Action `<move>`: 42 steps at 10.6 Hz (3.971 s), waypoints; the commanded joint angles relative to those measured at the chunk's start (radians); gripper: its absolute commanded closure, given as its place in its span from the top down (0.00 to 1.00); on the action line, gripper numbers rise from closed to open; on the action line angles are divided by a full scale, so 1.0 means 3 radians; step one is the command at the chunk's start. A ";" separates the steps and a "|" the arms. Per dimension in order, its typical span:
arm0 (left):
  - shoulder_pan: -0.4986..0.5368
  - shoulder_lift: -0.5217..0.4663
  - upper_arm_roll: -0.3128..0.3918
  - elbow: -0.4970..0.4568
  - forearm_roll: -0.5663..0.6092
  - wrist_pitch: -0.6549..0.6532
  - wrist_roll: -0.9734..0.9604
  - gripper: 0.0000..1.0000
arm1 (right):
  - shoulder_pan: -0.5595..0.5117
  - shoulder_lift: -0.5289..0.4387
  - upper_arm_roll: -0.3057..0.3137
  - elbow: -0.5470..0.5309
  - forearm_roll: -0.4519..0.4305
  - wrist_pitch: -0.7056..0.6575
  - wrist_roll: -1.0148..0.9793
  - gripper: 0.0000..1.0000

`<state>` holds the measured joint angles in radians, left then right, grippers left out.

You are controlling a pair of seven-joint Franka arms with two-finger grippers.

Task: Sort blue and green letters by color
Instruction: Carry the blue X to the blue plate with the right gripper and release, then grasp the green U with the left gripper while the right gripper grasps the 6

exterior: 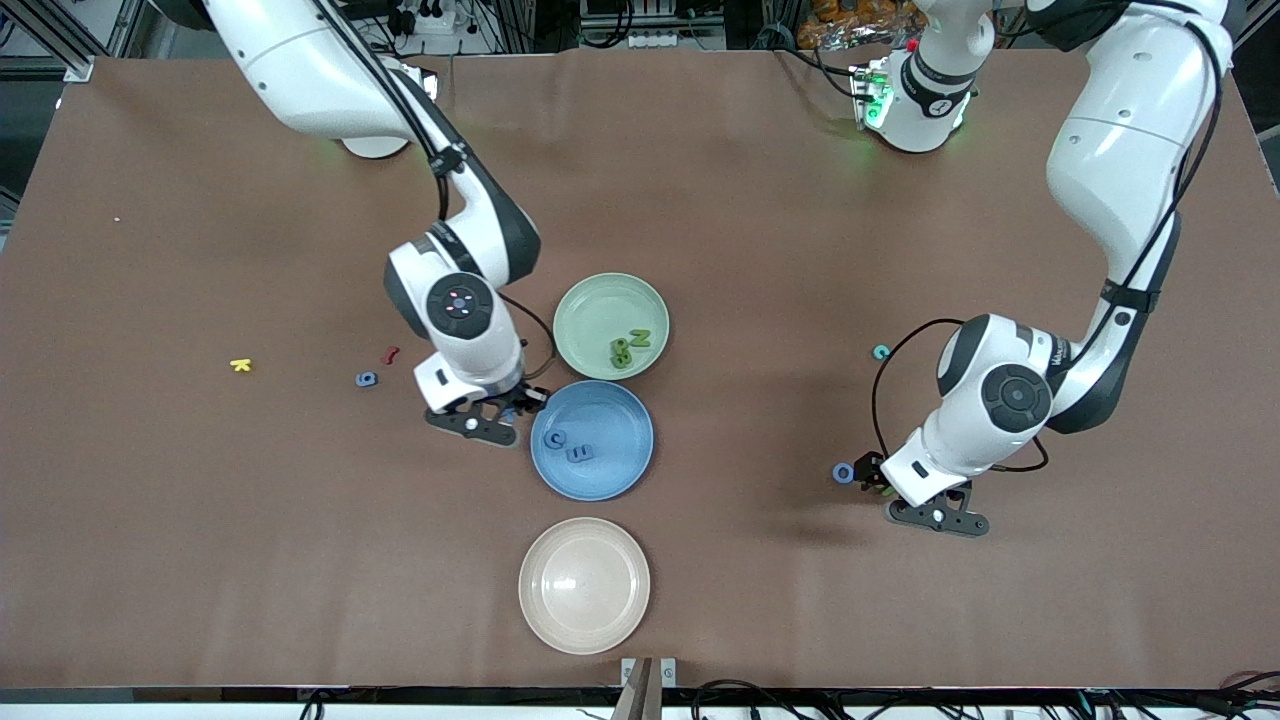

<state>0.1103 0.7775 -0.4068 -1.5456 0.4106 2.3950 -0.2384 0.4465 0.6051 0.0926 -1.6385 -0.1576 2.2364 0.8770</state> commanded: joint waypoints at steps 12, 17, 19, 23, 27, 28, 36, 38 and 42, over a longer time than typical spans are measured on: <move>-0.0015 0.0129 0.0165 0.0120 -0.0274 -0.0128 0.2415 0.81 | -0.0041 0.0289 0.0192 0.0436 -0.0155 0.0395 -0.0132 1.00; -0.0056 0.0159 0.0149 0.0120 -0.0331 -0.0196 0.2476 0.76 | -0.0781 -0.0344 0.0203 -0.0580 -0.0145 0.0287 -0.0101 1.00; -0.0112 0.0175 0.0149 0.0126 -0.0366 -0.0191 0.2477 0.73 | -0.1088 -0.0472 0.0203 -0.0846 -0.0134 0.0297 -0.0065 1.00; -0.0071 0.0282 0.0154 0.0146 -0.0468 -0.0191 0.2691 0.71 | -0.1518 -0.0896 0.0198 -0.1516 -0.0089 0.0317 0.0270 1.00; -0.0071 0.0292 0.0180 0.0146 -0.0479 -0.0181 0.2743 0.13 | -0.1672 -0.0979 0.0198 -0.1941 0.0085 0.0909 0.1073 1.00; -0.0076 0.0272 0.0185 0.0136 -0.0459 -0.0165 0.2692 0.02 | -0.1672 -0.0984 0.0198 -0.2008 0.0091 0.1027 0.1247 1.00; -0.0194 -0.0116 -0.0248 -0.0018 -0.0443 -0.0527 0.1253 0.00 | -0.1682 -0.0836 0.0192 -0.2341 0.0080 0.1631 0.1484 1.00; -0.0321 -0.0147 -0.0494 -0.0023 -0.0443 -0.0712 0.0477 0.00 | -0.1713 -0.0765 0.0192 -0.2341 0.0045 0.1682 0.1479 1.00; -0.1128 -0.0107 -0.0515 0.0018 -0.0362 -0.0687 -0.1416 0.00 | -0.1780 -0.0678 0.0182 -0.2341 -0.0053 0.1795 0.1469 0.88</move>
<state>-0.1122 0.7608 -0.5804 -1.5290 0.2944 2.1922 -0.4179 -0.0576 0.3875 0.1353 -2.3310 -0.1471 2.7339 1.3108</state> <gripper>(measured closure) 0.740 0.048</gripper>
